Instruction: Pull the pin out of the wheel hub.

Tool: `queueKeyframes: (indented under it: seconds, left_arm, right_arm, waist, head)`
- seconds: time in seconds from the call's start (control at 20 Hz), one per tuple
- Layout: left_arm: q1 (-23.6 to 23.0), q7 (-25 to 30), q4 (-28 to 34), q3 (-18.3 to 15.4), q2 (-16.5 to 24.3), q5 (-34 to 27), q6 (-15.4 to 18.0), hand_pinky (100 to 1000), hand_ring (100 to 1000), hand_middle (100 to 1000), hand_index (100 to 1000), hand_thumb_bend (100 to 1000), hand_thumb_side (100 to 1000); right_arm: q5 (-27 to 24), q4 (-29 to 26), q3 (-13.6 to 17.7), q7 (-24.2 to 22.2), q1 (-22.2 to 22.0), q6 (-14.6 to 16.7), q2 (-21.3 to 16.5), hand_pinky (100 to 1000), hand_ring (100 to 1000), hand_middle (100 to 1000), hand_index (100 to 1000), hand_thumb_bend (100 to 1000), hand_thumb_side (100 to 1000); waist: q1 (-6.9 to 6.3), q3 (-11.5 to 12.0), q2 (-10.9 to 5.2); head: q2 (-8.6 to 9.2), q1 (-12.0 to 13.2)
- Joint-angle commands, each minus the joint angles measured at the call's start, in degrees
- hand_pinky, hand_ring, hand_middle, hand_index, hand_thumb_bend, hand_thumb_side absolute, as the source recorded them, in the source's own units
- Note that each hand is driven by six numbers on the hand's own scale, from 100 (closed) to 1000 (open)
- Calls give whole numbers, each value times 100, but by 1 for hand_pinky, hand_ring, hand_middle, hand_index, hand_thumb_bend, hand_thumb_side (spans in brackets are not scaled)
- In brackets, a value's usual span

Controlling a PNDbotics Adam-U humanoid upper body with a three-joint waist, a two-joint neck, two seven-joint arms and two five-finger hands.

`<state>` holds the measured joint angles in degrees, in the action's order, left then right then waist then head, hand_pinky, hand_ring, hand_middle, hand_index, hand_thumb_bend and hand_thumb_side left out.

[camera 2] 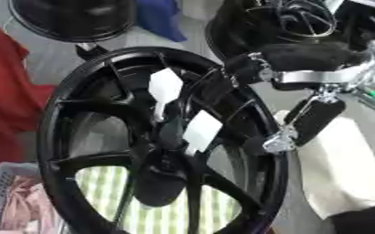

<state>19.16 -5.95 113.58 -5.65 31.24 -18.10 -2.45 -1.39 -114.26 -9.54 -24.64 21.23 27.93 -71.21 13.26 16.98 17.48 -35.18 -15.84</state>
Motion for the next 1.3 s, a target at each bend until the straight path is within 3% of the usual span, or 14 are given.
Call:
queueKeyframes:
  seconds: [0.05,0.6,1.3]
  left_arm:
    - [77,24,101,-15,54,20,3,937,623,622,784,100,747]
    - [88,41,101,7,36,70,-4,938,621,620,782,100,752]
    - [76,61,101,22,-39,150,-38,940,619,619,779,100,758]
  right_arm:
    - [114,-33,0,-4,79,69,-96,838,823,809,837,410,196]
    - [270,-33,-66,125,264,127,8,841,825,811,837,399,175]
    - [584,-33,-193,407,528,-209,148,836,816,803,835,425,156]
  waist:
    - [-78,8,-40]
    - [-52,63,95]
    - [-31,75,234]
  head:
    - [-36,-18]
    - [-19,19]
    - [90,17]
